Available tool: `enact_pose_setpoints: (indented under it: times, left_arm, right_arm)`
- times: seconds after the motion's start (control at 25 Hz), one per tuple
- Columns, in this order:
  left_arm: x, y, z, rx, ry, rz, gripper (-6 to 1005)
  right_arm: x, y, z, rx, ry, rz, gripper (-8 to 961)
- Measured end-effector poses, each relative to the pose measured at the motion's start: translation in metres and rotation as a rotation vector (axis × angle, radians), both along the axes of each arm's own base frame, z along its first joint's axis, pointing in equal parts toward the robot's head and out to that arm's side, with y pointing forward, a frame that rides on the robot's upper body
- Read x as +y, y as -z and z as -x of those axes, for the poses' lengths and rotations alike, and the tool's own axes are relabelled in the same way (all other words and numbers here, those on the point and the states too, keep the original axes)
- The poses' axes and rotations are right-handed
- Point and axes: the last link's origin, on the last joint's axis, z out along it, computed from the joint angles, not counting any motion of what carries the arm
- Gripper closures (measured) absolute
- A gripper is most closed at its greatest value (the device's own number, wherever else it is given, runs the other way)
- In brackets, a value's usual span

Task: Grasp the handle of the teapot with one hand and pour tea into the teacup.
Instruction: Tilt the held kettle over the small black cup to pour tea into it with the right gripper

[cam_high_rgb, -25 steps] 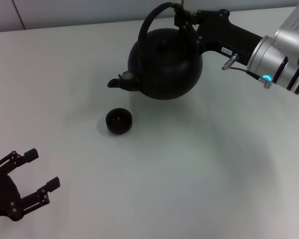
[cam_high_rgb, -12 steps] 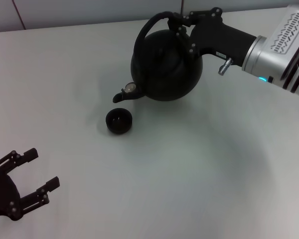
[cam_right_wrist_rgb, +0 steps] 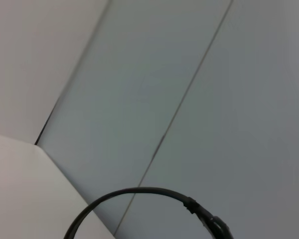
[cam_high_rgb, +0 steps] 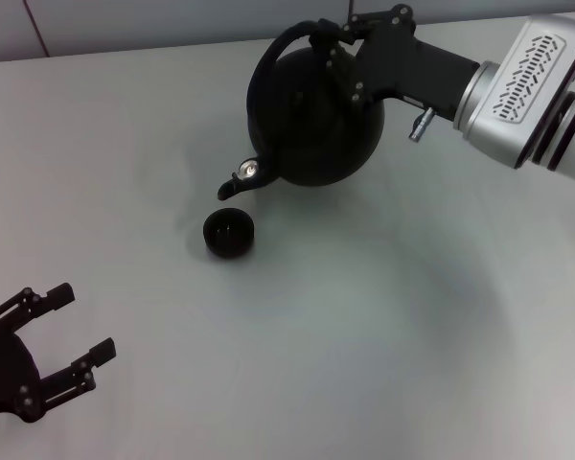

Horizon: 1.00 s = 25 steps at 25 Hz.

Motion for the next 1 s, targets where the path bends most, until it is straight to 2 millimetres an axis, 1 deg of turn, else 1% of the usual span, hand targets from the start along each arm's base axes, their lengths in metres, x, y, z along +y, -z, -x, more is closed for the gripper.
enact_pose_setpoints:
  times: [0.44,1.0]
  left_arm:
    - [0.0017,-0.0005,0.0002,0.004,0.0,-0.002,194]
    - [0.0053,-0.0005,-0.001,0.007,0.003,-0.003,194]
  right_arm:
    - [0.0,0.0061,0.0022,-0.092,-0.058,0.002,866]
    - [0.0041,0.0068,0.0051,-0.138,-0.084,-0.022,865]
